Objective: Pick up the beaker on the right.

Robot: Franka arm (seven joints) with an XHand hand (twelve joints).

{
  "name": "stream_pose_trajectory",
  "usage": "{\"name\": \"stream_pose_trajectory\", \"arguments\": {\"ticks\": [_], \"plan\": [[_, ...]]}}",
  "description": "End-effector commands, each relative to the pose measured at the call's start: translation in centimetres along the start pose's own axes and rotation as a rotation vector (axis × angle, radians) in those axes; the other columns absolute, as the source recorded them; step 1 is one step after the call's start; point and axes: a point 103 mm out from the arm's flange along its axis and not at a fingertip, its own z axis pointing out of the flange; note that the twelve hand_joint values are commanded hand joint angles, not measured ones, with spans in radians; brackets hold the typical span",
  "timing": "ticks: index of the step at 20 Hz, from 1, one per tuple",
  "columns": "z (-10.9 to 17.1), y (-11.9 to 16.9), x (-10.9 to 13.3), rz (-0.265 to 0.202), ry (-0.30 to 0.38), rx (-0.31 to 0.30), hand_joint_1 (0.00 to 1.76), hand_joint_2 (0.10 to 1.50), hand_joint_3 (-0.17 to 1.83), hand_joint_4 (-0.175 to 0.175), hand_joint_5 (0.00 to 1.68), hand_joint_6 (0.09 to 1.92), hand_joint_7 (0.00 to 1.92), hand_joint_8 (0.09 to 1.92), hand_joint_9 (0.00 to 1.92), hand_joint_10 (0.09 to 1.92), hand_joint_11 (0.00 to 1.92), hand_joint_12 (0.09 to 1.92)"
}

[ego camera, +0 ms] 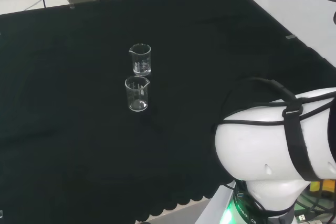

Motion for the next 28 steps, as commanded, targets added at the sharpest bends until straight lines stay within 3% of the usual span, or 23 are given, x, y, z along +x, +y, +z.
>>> {"name": "stream_pose_trajectory", "arguments": {"ticks": [1,6,10,21,28], "plan": [[1.3,0.9,-1.2,0.053,-0.020,0.021,0.15,1.20,0.39,-0.020,0.26,0.09,0.00,0.34,0.04,0.67,0.00,1.29],[3.6,2.3,-2.3,0.074,-0.001,-0.001,0.18,1.19,0.35,-0.024,0.27,0.09,0.03,0.43,0.11,0.70,0.00,1.31],[6.4,4.8,-3.7,0.078,0.005,0.027,0.36,1.12,0.31,-0.035,0.31,0.09,0.09,0.61,0.24,0.73,0.00,1.41],[15.3,17.4,-5.9,0.037,0.148,0.092,0.64,0.92,0.33,-0.039,0.33,0.09,0.09,0.68,0.28,0.74,0.04,1.43],[21.7,22.3,-4.5,-0.019,0.214,0.137,0.72,0.75,0.51,-0.041,0.33,0.09,0.09,0.69,0.28,0.74,0.05,1.44]]}}
